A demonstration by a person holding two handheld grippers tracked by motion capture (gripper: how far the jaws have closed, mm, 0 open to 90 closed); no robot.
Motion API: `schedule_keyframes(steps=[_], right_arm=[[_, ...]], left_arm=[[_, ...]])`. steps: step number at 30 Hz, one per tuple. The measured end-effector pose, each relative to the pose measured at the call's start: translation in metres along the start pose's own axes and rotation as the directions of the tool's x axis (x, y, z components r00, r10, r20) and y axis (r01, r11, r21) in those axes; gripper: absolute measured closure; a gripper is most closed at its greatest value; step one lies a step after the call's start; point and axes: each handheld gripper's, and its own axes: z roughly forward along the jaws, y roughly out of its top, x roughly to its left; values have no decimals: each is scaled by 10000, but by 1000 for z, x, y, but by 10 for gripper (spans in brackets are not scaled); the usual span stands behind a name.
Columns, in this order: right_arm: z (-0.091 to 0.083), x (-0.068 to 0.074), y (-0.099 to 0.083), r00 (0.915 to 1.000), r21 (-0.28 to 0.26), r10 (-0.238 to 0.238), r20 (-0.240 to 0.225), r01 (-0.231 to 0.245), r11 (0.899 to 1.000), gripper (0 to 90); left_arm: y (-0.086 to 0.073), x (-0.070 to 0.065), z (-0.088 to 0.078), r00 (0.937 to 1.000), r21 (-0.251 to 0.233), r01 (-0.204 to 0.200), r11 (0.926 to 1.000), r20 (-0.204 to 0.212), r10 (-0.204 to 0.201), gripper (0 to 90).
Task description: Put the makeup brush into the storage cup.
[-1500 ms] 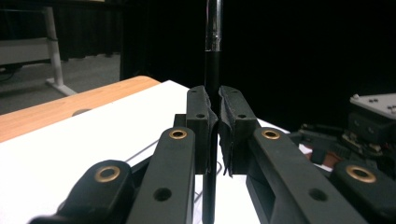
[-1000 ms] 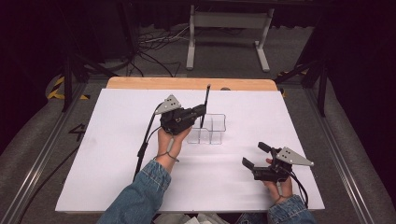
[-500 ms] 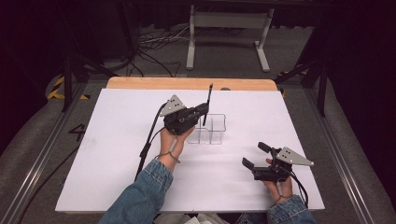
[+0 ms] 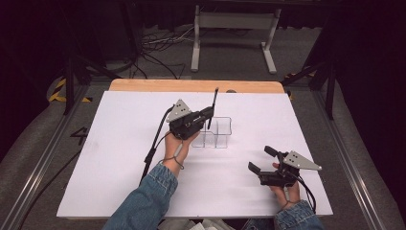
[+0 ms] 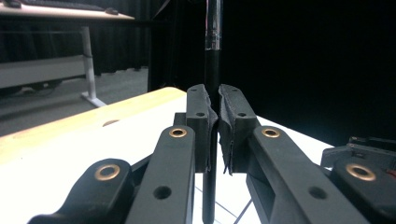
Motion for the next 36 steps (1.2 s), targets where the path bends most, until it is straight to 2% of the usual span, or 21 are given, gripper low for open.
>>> schedule_keyframes(steps=[3,12,20,24,26,32,36], right_arm=[[0,0,0,10000,0,1,-14,-1,10000,40],[0,0,0,10000,11,-9,-35,9,10000,40],[0,0,0,10000,-7,-58,-49,58,10000,40],[0,0,0,10000,3,-56,-58,56,10000,40],[0,0,0,10000,2,-55,-60,55,10000,40],[0,0,0,10000,3,-56,-75,56,10000,40],[0,0,0,10000,5,-61,-69,61,10000,40]], left_arm=[[-2,0,2,10000,129,-69,9999,-35,70,832],[-10,1,6,9999,300,122,9995,-42,-121,832],[-14,3,7,9998,513,123,9986,-173,-114,830],[-16,4,9,9997,556,131,9984,-220,-119,830],[-17,4,9,9994,586,292,9979,-178,-282,829],[-17,4,9,9998,614,157,9980,-145,-149,828],[-17,3,8,9997,575,236,9981,-112,-230,823]])
